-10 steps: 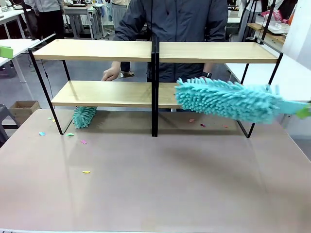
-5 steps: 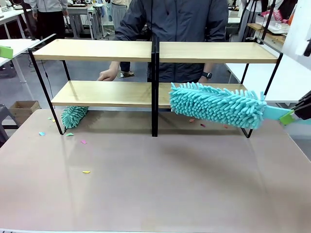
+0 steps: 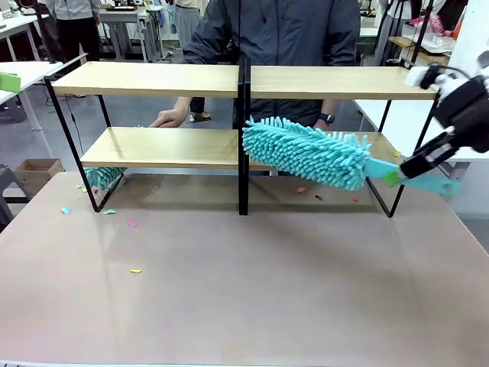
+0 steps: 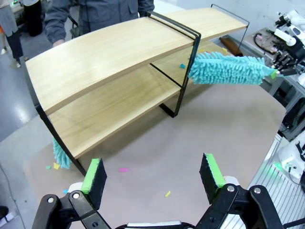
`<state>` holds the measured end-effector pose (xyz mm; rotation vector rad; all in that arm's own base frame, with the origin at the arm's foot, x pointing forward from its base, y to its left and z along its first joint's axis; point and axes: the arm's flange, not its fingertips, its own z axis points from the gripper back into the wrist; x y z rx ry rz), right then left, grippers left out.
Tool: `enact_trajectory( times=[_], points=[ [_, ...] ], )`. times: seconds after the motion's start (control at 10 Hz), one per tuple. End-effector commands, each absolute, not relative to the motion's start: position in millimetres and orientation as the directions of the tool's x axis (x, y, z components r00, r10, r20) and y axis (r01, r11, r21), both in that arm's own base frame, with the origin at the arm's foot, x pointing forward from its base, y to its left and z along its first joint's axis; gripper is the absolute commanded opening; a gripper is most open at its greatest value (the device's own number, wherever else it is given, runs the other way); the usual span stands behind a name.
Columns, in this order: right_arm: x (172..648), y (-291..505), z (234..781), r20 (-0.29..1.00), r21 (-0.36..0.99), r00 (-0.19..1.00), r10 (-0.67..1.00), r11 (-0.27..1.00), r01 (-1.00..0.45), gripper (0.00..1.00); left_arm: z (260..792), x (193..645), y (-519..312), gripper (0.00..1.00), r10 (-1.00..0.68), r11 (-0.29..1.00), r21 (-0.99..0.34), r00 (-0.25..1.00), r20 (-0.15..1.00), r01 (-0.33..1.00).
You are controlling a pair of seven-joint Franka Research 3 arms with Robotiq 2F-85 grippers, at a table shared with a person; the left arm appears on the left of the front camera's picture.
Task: Clean the shelves.
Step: Clean another randomly selected level of the Shelf with the Duster.
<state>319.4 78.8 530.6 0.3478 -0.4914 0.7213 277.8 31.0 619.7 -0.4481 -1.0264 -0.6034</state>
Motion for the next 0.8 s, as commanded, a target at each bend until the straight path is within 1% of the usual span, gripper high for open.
enact_trajectory(
  times=[0.0,0.3,0.5,0.7],
  points=[
    [338,100,522,0.539,0.104,0.706,0.459,0.796,-0.597,0.13,620,279,31,1.00,-0.248,0.748,-0.071,0.378,0.892,0.660],
    [343,108,514,0.539,0.129,0.733,0.414,0.820,-0.558,0.13,620,279,31,1.00,-0.248,0.748,-0.071,0.378,0.892,0.660],
    [355,116,507,0.540,0.150,0.744,0.395,0.824,-0.546,0.13,620,279,31,1.00,-0.248,0.748,-0.071,0.378,0.892,0.660],
    [371,122,501,0.571,0.151,0.754,0.326,0.861,-0.486,0.13,620,279,31,1.00,-0.248,0.748,-0.071,0.378,0.892,0.660]
  ],
)
